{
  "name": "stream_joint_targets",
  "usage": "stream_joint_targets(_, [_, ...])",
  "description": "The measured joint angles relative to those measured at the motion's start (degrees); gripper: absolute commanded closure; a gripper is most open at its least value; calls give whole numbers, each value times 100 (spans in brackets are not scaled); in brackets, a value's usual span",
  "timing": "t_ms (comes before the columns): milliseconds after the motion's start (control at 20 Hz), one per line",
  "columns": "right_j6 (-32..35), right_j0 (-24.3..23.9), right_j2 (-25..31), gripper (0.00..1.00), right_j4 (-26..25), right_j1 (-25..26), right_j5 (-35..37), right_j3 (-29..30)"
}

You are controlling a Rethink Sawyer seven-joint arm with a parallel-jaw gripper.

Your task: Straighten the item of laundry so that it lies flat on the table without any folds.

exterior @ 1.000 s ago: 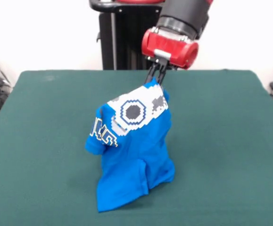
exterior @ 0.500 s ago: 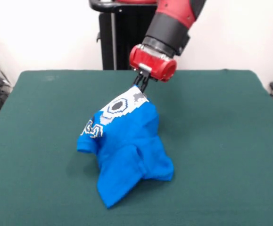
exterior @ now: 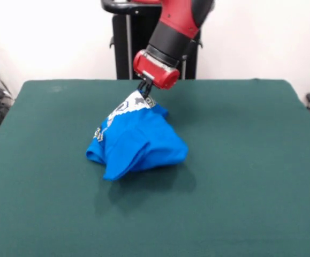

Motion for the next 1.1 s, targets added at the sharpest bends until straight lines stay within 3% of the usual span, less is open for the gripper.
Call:
stream_joint_targets(450, [0, -643, 234, 100, -440, 27, -2, 198])
stream_joint_targets(1100, [0, -743, 348, 100, -509, 276, -111, 196])
